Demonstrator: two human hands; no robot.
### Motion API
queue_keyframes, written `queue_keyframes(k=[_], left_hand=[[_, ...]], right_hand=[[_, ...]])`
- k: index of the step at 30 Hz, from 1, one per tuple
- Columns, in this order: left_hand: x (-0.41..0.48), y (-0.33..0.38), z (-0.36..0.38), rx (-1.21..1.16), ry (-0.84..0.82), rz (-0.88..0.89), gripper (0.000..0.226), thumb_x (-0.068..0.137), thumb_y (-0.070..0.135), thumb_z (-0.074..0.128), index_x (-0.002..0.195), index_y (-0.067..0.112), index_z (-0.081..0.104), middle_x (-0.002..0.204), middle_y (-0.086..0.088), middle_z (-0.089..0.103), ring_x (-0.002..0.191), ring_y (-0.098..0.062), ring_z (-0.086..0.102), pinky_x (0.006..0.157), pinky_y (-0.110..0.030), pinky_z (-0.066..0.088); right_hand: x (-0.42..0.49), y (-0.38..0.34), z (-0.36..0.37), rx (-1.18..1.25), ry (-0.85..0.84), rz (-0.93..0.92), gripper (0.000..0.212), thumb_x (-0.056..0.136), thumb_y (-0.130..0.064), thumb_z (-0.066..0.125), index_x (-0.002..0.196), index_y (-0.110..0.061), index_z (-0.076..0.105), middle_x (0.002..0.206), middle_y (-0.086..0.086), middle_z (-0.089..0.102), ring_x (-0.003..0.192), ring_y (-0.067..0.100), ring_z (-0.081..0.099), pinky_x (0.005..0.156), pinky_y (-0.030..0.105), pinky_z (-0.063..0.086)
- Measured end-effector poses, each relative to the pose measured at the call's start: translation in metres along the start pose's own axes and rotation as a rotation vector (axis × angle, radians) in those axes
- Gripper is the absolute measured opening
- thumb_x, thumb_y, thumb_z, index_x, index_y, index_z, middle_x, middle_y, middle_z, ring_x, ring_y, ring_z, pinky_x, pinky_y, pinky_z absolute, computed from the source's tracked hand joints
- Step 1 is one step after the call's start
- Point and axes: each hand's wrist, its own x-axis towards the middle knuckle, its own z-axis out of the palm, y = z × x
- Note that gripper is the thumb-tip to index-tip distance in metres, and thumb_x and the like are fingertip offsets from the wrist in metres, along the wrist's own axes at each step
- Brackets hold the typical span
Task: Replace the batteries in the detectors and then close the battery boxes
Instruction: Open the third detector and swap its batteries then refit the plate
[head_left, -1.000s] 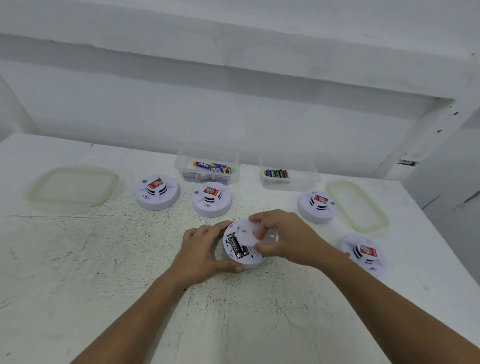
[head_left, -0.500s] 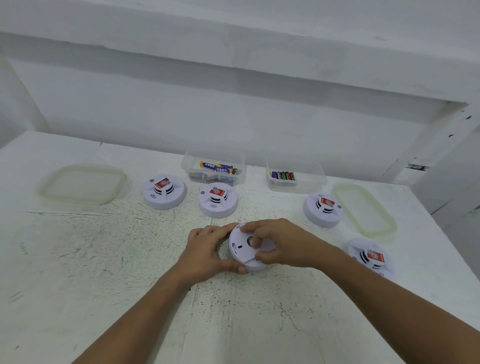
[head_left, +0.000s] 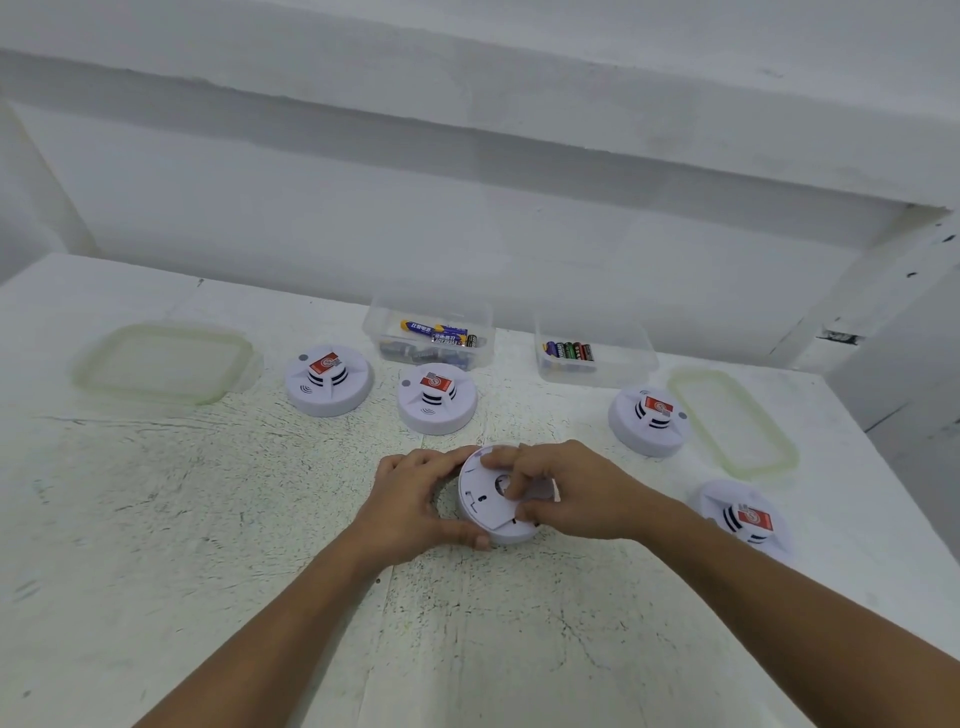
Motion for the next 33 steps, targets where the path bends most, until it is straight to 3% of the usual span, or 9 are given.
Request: queue_keyframes(k=[3, 7, 9, 12, 15, 21, 27, 30, 33], left_hand=[[-0.002, 0.005, -0.003, -0.019, 0.002, -0.007, 0.094, 0.036, 0.085, 0.065, 0.121, 0.071, 0.028, 0.119, 0.017, 0.047, 0.116, -0.012, 0.031, 0.092, -0.017, 0.018], [-0.003, 0.006, -0.004, -0.029, 0.010, 0.012, 0.091, 0.036, 0.083, 0.067, 0.118, 0.073, 0.029, 0.120, 0.017, 0.048, 0.115, -0.008, 0.030, 0.093, -0.007, 0.013], [-0.002, 0.004, -0.002, -0.030, 0.017, 0.015, 0.092, 0.035, 0.088, 0.063, 0.119, 0.073, 0.030, 0.121, 0.018, 0.049, 0.118, -0.007, 0.032, 0.095, -0.007, 0.012], [0.000, 0.002, -0.001, -0.023, 0.020, 0.007, 0.097, 0.034, 0.090, 0.061, 0.124, 0.068, 0.032, 0.121, 0.018, 0.050, 0.120, -0.009, 0.034, 0.096, -0.009, 0.013], [0.000, 0.001, 0.000, -0.015, 0.025, -0.010, 0.104, 0.032, 0.090, 0.062, 0.129, 0.064, 0.034, 0.120, 0.019, 0.050, 0.120, -0.013, 0.035, 0.093, -0.014, 0.019], [0.001, 0.000, 0.001, 0.001, 0.035, -0.017, 0.103, 0.032, 0.090, 0.062, 0.128, 0.064, 0.033, 0.119, 0.021, 0.050, 0.120, -0.013, 0.036, 0.096, -0.021, 0.018], [0.000, 0.000, 0.001, 0.004, 0.038, -0.028, 0.107, 0.030, 0.090, 0.062, 0.130, 0.061, 0.035, 0.120, 0.019, 0.050, 0.119, -0.016, 0.034, 0.095, -0.025, 0.022], [0.000, 0.000, 0.001, 0.009, 0.037, -0.028, 0.108, 0.030, 0.091, 0.061, 0.130, 0.062, 0.034, 0.121, 0.020, 0.050, 0.120, -0.015, 0.034, 0.095, -0.026, 0.024], [0.000, 0.000, 0.001, 0.002, 0.035, -0.036, 0.105, 0.029, 0.088, 0.064, 0.127, 0.063, 0.035, 0.121, 0.020, 0.049, 0.118, -0.015, 0.033, 0.093, -0.026, 0.026]], right_hand=[[-0.002, 0.000, 0.002, 0.030, 0.023, 0.023, 0.022, 0.079, -0.008, 0.068, 0.101, -0.012, 0.069, 0.131, -0.011, 0.058, 0.123, -0.001, 0.047, 0.095, 0.008, 0.036], [-0.004, -0.001, 0.010, 0.036, 0.053, 0.046, 0.050, 0.083, -0.025, 0.070, 0.131, -0.025, 0.055, 0.105, -0.014, 0.064, 0.109, 0.006, 0.054, 0.088, 0.015, 0.039], [-0.004, 0.001, 0.015, 0.045, 0.062, 0.055, 0.049, 0.083, -0.028, 0.070, 0.130, -0.027, 0.055, 0.121, -0.007, 0.063, 0.125, 0.011, 0.049, 0.096, 0.014, 0.037], [-0.005, 0.004, 0.020, 0.058, 0.058, 0.054, 0.053, 0.084, -0.030, 0.068, 0.135, -0.029, 0.050, 0.133, -0.004, 0.057, 0.138, 0.010, 0.035, 0.115, 0.029, 0.029], [-0.004, 0.005, 0.022, 0.066, 0.079, 0.031, 0.045, 0.085, -0.030, 0.067, 0.128, -0.022, 0.056, 0.140, -0.006, 0.052, 0.140, 0.010, 0.033, 0.117, 0.035, 0.026], [-0.007, 0.009, 0.030, 0.052, 0.112, 0.049, 0.053, 0.084, -0.040, 0.060, 0.135, -0.031, 0.047, 0.138, -0.008, 0.053, 0.141, 0.010, 0.029, 0.114, 0.040, 0.031], [-0.007, 0.010, 0.036, 0.046, 0.175, 0.048, 0.055, 0.087, -0.036, 0.059, 0.139, -0.027, 0.045, 0.120, -0.008, 0.063, 0.140, 0.008, 0.032, 0.116, 0.032, 0.029], [-0.007, 0.007, 0.039, 0.036, 0.217, 0.034, 0.053, 0.090, -0.029, 0.060, 0.140, -0.022, 0.045, 0.104, -0.007, 0.067, 0.136, 0.000, 0.032, 0.117, 0.018, 0.017], [-0.008, 0.004, 0.042, 0.036, 0.254, 0.026, 0.051, 0.091, -0.026, 0.059, 0.139, -0.019, 0.045, 0.106, -0.004, 0.067, 0.135, -0.002, 0.031, 0.114, 0.009, 0.011]])
